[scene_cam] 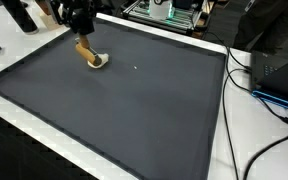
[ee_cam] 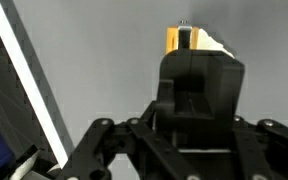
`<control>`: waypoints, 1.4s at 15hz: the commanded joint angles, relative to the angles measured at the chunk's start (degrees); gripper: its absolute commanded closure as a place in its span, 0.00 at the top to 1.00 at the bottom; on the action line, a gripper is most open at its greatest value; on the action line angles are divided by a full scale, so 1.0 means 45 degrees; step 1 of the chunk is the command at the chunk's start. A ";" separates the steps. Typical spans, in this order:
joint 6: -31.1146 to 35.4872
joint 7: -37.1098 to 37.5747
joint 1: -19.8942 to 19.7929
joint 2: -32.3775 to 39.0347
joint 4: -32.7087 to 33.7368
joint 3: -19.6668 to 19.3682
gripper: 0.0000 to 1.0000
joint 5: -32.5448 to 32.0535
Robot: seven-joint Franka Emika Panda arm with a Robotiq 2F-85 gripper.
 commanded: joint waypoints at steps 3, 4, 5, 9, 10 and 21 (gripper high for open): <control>0.0715 0.0256 -0.0108 0.0109 -0.0585 0.0074 0.24 -0.0363; 0.0677 0.0287 -0.0101 0.0090 -0.0644 0.0062 0.24 -0.0418; 0.0636 0.0286 -0.0101 0.0086 -0.0674 0.0063 0.24 -0.0441; 0.0754 0.0152 -0.0166 0.0231 -0.0709 0.0123 0.24 -0.0275; 0.0684 0.0158 -0.0176 0.0284 -0.0688 0.0126 0.24 -0.0238; -0.0233 -0.0251 -0.0247 0.0384 -0.0590 0.0313 0.24 0.0051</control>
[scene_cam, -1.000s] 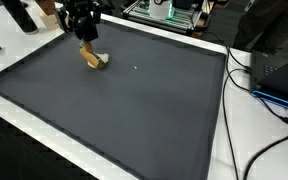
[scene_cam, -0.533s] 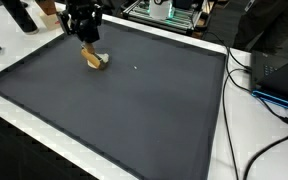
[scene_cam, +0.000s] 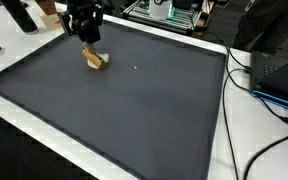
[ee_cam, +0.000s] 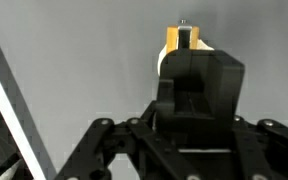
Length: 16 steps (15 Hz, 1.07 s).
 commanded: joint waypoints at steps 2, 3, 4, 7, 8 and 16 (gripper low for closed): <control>-0.0890 -0.0282 -0.0176 -0.0007 -0.0038 0.0249 0.24 0.0148; -0.0988 -0.0248 -0.0169 0.0009 -0.0012 0.0253 0.24 0.0129; -0.1044 -0.0240 -0.0171 0.0021 0.0003 0.0258 0.24 0.0124; -0.1077 -0.0233 -0.0211 0.0064 -0.0013 0.0253 0.24 0.0186; -0.1099 -0.0289 -0.0230 0.0064 -0.0031 0.0267 0.24 0.0255; -0.1521 -0.0374 -0.0296 -0.0043 -0.0098 0.0281 0.24 0.0544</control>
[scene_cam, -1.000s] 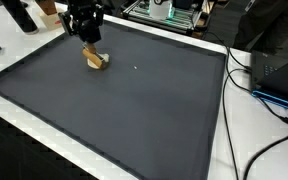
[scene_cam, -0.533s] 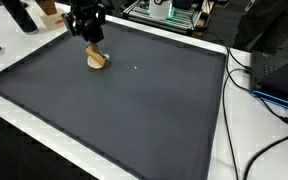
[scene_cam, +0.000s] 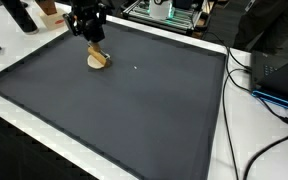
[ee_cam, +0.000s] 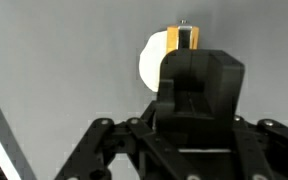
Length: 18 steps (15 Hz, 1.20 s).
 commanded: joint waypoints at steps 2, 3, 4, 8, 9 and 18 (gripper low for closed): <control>-0.0549 -0.0346 -0.0227 -0.0042 -0.0239 0.0137 0.24 0.0236; -0.0577 -0.0369 -0.0234 -0.0071 -0.0264 0.0140 0.24 0.0261; -0.0615 -0.0380 -0.0235 -0.0106 -0.0289 0.0138 0.24 0.0262; -0.0855 -0.0539 -0.0273 -0.0177 -0.0326 0.0147 0.24 0.0394; -0.0863 -0.0569 -0.0272 -0.0209 -0.0346 0.0139 0.24 0.0408; -0.0917 -0.0627 -0.0242 -0.0583 -0.0720 0.0147 0.24 0.0490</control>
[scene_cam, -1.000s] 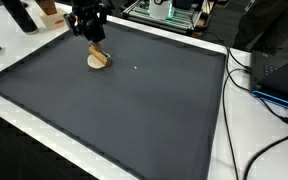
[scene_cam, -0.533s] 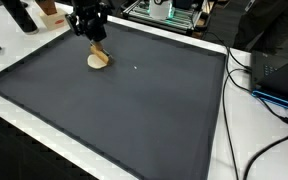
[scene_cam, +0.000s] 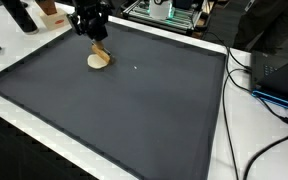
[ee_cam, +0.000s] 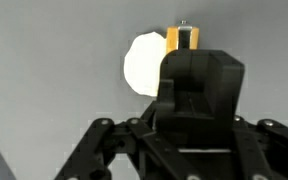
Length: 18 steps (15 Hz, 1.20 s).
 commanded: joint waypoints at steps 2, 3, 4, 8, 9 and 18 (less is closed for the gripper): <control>-0.0361 -0.0388 -0.0188 -0.0520 -0.0689 0.0127 0.24 0.0226; -0.0364 -0.0349 -0.0178 -0.0565 -0.0736 0.0111 0.24 0.0200; -0.0374 -0.0326 -0.0176 -0.0605 -0.0771 0.0100 0.24 0.0192; -0.0384 -0.0279 -0.0160 -0.0863 -0.1022 0.0059 0.24 0.0132; -0.0351 -0.0239 -0.0151 -0.0939 -0.1100 0.0043 0.24 0.0099; 0.0023 -0.0277 -0.0134 -0.2022 -0.1853 -0.0104 0.24 0.0037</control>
